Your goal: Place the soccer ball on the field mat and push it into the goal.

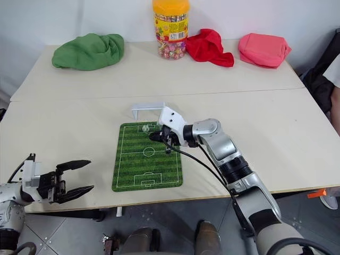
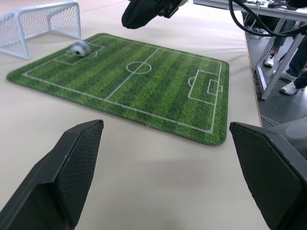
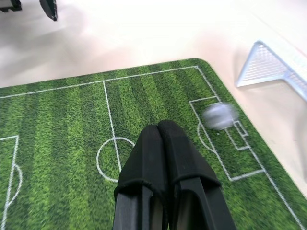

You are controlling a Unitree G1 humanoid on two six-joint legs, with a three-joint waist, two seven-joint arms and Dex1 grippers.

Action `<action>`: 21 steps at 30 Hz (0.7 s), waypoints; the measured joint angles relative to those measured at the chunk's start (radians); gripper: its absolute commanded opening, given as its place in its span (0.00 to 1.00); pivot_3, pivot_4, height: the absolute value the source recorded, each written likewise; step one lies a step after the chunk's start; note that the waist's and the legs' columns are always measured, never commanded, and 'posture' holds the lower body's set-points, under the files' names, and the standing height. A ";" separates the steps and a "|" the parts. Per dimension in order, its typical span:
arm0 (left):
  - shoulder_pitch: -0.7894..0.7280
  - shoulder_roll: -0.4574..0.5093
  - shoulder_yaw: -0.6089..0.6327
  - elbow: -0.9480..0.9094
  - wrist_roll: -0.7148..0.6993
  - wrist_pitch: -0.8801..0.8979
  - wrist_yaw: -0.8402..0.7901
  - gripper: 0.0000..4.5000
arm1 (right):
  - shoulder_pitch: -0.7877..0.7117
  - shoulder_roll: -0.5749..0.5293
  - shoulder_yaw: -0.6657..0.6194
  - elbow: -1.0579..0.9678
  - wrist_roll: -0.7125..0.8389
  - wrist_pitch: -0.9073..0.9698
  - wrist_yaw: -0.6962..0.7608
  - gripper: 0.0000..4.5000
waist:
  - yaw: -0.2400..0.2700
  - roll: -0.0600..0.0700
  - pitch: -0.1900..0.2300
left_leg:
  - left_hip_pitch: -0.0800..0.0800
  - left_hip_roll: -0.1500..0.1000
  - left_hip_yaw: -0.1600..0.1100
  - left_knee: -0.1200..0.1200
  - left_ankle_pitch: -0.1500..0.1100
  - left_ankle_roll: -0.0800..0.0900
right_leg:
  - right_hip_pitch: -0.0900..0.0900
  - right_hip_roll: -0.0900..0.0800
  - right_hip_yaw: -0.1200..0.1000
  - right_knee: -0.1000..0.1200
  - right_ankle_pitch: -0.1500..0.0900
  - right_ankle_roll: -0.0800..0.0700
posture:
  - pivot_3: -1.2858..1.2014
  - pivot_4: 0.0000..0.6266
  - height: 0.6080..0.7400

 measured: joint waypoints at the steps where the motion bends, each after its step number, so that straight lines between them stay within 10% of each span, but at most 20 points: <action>1: -0.004 0.000 0.000 0.002 0.001 0.001 0.000 1.00 | 0.009 -0.002 -0.007 -0.023 0.009 0.007 0.006 0.02 | 0.000 0.000 0.000 | 0.000 0.000 0.000 0.000 0.000 0.000 | 0.000 0.000 0.000 0.000 0.000 0.000 | 0.52 0.24 1.00; 17: -0.127 0.036 0.034 0.079 0.075 0.108 0.166 1.00 | 0.182 -0.381 -0.189 -0.116 0.142 0.001 0.282 0.02 | 0.006 -0.001 0.000 | 0.000 0.000 0.001 0.000 -0.001 0.001 | 0.000 0.000 0.000 -0.002 0.000 0.000 | 0.52 0.24 1.00; 21: -0.120 0.039 0.087 0.074 0.043 0.133 0.156 1.00 | 0.237 -0.454 -0.278 -0.002 0.179 -0.133 0.394 0.22 | 0.001 -0.001 0.000 | 0.001 0.000 0.003 0.000 -0.001 0.001 | 0.000 0.000 0.001 -0.002 0.000 0.000 | 0.52 0.24 1.00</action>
